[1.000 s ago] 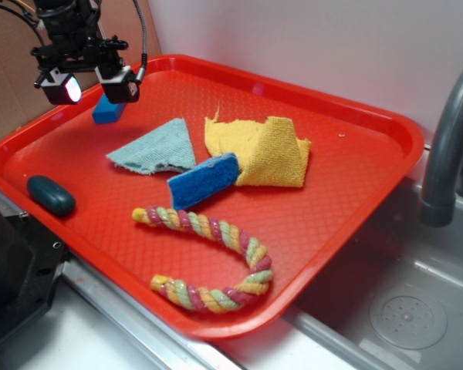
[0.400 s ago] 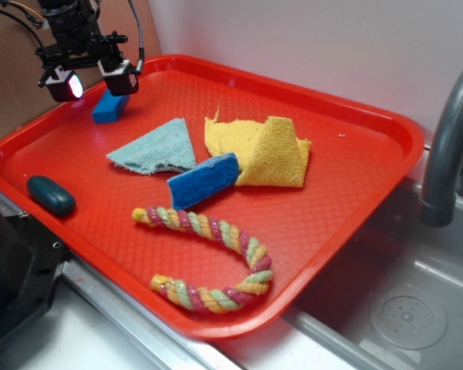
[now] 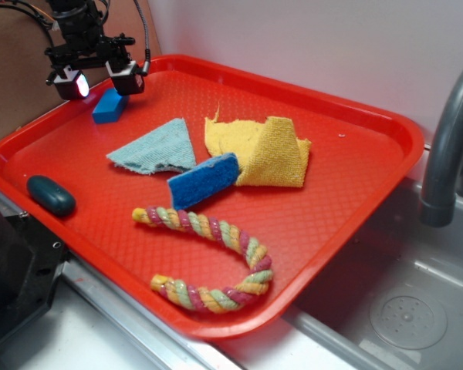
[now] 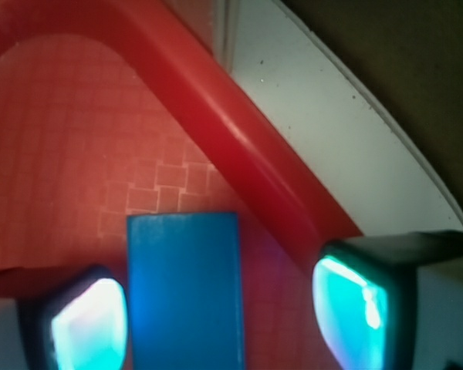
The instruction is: Grab the blue block.
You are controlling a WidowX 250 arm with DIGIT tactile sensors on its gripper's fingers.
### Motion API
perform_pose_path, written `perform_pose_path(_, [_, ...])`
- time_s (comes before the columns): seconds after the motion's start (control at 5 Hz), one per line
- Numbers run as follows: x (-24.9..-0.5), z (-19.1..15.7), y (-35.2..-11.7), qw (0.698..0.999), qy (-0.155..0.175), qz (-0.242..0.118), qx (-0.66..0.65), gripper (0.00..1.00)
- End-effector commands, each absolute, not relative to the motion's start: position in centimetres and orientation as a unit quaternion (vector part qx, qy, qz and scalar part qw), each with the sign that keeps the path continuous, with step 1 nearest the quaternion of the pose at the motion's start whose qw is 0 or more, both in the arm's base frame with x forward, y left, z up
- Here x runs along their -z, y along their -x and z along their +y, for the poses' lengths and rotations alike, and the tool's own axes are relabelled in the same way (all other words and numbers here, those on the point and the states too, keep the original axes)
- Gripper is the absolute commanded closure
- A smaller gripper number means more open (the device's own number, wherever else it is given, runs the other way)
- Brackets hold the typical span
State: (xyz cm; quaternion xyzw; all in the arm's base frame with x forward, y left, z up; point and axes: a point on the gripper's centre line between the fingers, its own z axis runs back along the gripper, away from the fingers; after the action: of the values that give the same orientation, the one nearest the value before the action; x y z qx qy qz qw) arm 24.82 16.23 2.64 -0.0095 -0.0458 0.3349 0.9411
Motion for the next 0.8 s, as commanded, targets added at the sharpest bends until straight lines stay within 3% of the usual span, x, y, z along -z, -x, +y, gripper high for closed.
perform_pose_path(0.0, [-1.3,12.5,-23.6,0.94,0.013,-0.009,-0.341,0.0])
perform_pose_path(0.2, [-1.3,12.5,-24.6,0.935,0.031,0.003,-0.353,0.0])
perform_pose_path(0.4, [-1.0,12.5,-24.6,0.93,0.039,0.013,-0.365,0.71])
perform_pose_path(0.6, [-2.3,12.6,-24.3,0.936,0.045,0.007,-0.35,1.0])
